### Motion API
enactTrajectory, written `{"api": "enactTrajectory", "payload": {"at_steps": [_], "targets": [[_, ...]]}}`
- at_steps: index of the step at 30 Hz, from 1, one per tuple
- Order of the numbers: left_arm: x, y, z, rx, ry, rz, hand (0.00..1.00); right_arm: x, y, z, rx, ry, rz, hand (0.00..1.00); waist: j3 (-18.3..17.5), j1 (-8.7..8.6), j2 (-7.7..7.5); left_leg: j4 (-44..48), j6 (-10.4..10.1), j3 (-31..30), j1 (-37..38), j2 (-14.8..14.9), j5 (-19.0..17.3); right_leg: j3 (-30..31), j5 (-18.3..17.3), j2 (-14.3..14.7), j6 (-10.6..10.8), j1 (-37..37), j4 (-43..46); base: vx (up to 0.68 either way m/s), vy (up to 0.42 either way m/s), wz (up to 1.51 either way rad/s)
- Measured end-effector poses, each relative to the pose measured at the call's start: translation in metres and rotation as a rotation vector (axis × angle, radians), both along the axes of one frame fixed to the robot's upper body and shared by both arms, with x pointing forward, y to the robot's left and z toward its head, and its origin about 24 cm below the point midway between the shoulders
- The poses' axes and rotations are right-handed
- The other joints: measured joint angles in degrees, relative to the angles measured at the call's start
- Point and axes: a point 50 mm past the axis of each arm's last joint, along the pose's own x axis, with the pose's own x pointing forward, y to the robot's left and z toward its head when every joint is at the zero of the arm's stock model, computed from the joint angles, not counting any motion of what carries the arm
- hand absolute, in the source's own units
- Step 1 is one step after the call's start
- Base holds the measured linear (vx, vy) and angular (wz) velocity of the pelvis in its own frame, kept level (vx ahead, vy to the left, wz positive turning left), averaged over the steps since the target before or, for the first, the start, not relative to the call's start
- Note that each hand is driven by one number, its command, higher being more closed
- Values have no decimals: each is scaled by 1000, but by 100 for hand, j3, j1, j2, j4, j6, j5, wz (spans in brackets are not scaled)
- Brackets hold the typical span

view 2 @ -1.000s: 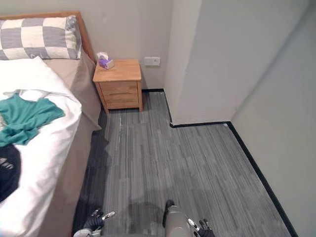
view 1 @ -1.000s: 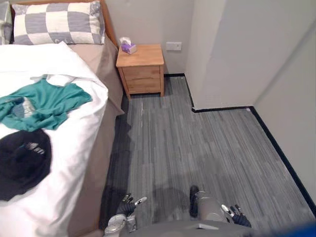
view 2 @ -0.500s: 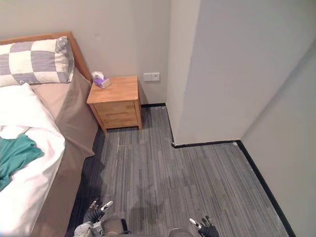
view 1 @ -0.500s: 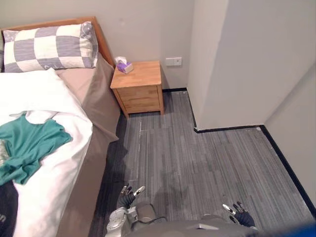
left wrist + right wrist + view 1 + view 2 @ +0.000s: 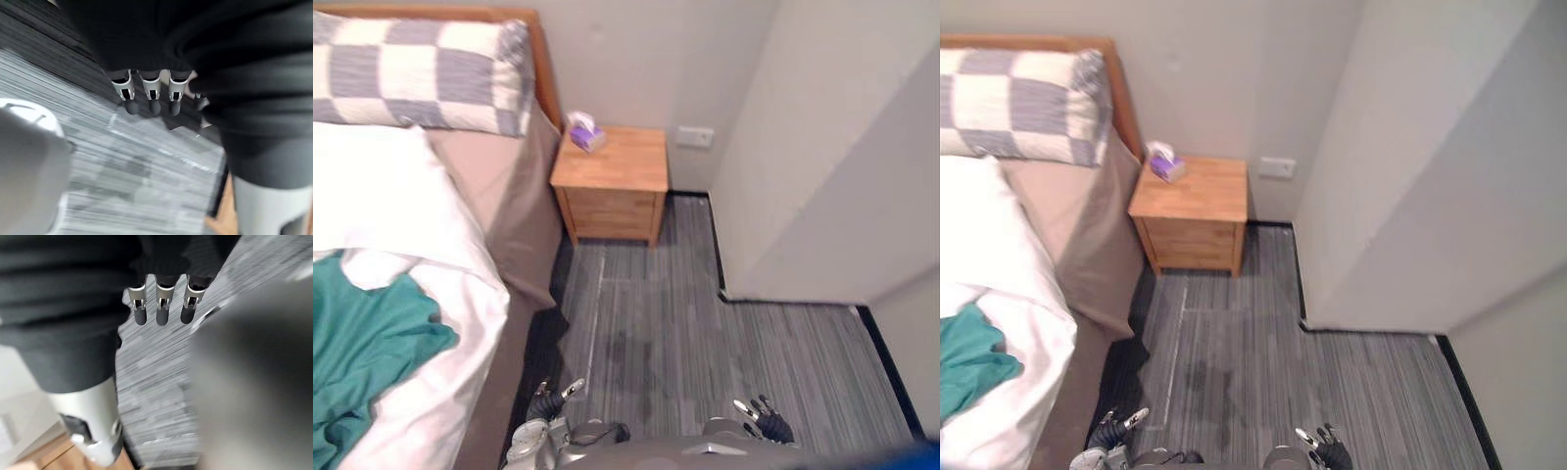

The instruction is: Tidy the bed and pick cloth on bed and put in laundry

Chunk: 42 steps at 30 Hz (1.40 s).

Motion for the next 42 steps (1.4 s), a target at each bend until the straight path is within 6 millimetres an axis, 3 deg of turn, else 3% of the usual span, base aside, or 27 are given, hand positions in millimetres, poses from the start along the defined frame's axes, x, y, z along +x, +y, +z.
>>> {"api": "enactTrajectory", "payload": {"at_steps": [2,4,7,8,9,10,11,14,15,17,18,20,22,23,24,25,27,28,32,34,36,37,38,39,40,41,42], "targets": [[-1,-5,-2,-10,17,-29,0,3,-4,2,-21,-23,10,0,29,-111,94,-245,-62,-622,282,76,-90,-168,-335,158,-169,-525,-942,297,-142,114],[2,-10,-2,-27,4,-16,0,-1,-5,2,-16,-15,-20,0,58,-188,141,-266,-184,-1126,299,205,-165,-132,-276,233,-228,-724,-2275,245,-193,161],[4,-15,-2,-50,-16,46,0,-2,-6,3,-17,-30,-38,0,126,-159,258,-51,-536,-1904,352,571,-491,459,369,505,-358,-774,-4144,399,-363,140],[3,-12,-1,-47,-22,66,0,-3,-3,3,-19,-31,-14,0,117,-133,197,105,-726,-2091,365,641,-697,817,593,571,-265,-719,-4699,588,-534,110],[2,-11,-1,-46,-20,71,0,-4,-4,3,-21,-29,-7,0,128,-144,204,185,-848,-2198,384,668,-773,875,966,617,-154,-683,-4635,630,-548,90],[-1,-17,-3,-63,-11,80,0,1,-12,6,-46,-53,4,0,164,-131,345,290,-940,-2234,487,941,-808,831,881,779,-370,-744,-4045,505,-425,59],[1,-22,-3,-76,-23,88,0,7,-17,10,-71,-80,27,0,186,-111,461,326,-991,-2214,546,1074,-694,739,507,831,-501,-882,-3481,480,-405,46],[0,-26,-3,-80,-27,99,0,16,-18,12,-82,-85,108,0,151,-80,508,733,-970,-2220,424,1210,-307,440,-288,745,-731,-949,-2736,445,-362,35],[0,-26,-3,-79,-29,106,0,16,-19,12,-82,-82,109,0,136,-88,530,1057,-986,-2226,253,1266,-226,331,-365,739,-759,-869,-2778,419,-325,77],[2,-21,-1,-66,-50,144,0,16,-19,11,-84,-73,118,0,163,-176,534,2594,-1085,-2165,-599,1531,73,-119,-482,704,-790,-378,-3120,377,-268,117],[3,-17,1,-59,-73,185,0,12,-18,11,-94,-56,147,0,192,-148,539,3836,-1120,-1576,-1206,1881,28,-580,-476,692,-829,376,-3573,342,-209,120],[2,-14,2,-49,-82,198,0,12,-16,11,-96,-49,183,0,165,-110,484,4043,-1087,-1046,-1413,1968,-49,-849,-476,610,-830,812,-3850,267,-131,98],[4,-15,4,-53,-108,225,0,17,-14,13,-98,-66,223,0,141,14,476,3388,-1031,22,-1674,1892,-131,-1283,-475,433,-830,1300,-4175,273,-14,86],[3,-16,4,-60,-112,236,0,18,-14,13,-96,-70,226,0,135,37,486,2972,-974,229,-1728,1817,-55,-1371,-473,401,-825,1363,-4209,289,77,84],[1,-18,3,-72,-106,244,0,18,-15,13,-98,-70,224,0,93,26,554,1998,-630,662,-1839,1635,395,-1594,-447,406,-768,1444,-4242,281,103,106],[-3,-16,2,-73,-94,248,0,19,-9,10,-77,-53,226,0,-21,30,487,1470,-449,830,-1700,1413,386,-1707,-408,322,-628,1491,-4300,292,107,112],[-4,-7,3,-50,-95,251,0,21,3,8,-47,-48,235,0,-67,54,187,869,-317,859,-1626,996,668,-1796,-244,194,-435,1512,-4540,235,74,76],[-4,-4,3,-41,-98,249,0,23,11,7,-28,-52,243,0,-86,165,111,627,-284,799,-1608,837,745,-1838,-87,190,-392,1599,-4733,317,70,65],[-6,-2,2,-34,-75,206,0,29,25,5,6,-56,253,0,-135,323,65,262,-294,498,-1114,612,761,-1831,172,35,-261,1863,-4218,238,20,49],[-7,2,2,-25,-60,165,0,33,29,4,14,-53,249,0,-205,330,-42,80,-334,348,-1066,497,816,-1835,202,-13,-241,1903,-4103,147,-68,53],[-6,2,2,-22,-50,139,0,38,29,5,13,-62,239,0,-202,309,-57,-155,-338,227,-1023,344,866,-1831,242,-94,-248,1716,-3628,124,-44,58],[-6,4,2,-10,-37,110,0,40,28,6,10,-69,224,0,-183,237,-90,-315,-326,19,-962,212,864,-1755,359,-274,-410,1455,-2909,134,3,108],[-7,6,1,3,-14,81,0,35,25,3,8,-45,187,0,-155,99,-70,-539,-292,-295,-773,96,881,-1406,796,-407,-661,1196,-2056,153,5,123],[-8,3,0,2,-4,61,0,32,22,3,4,-39,159,0,-136,42,-20,-656,-266,-468,-646,88,906,-1138,1087,-425,-725,1033,-1639,190,-42,137],[-6,6,0,23,14,21,0,31,18,4,-4,-50,122,0,-59,-81,44,-812,-246,-707,-428,167,909,-715,103,-284,-555,735,-1120,189,-99,120],[-4,4,-1,29,33,-3,0,35,17,6,-12,-70,125,0,-26,-78,114,-838,-292,-975,-323,275,901,-444,-504,-53,-570,414,-1088,229,-137,115],[-4,3,-2,33,46,-26,0,36,15,7,-17,-83,121,0,-15,-84,140,-853,-327,-1093,-282,331,899,-345,-666,69,-571,253,-1184,220,-146,103]]}}
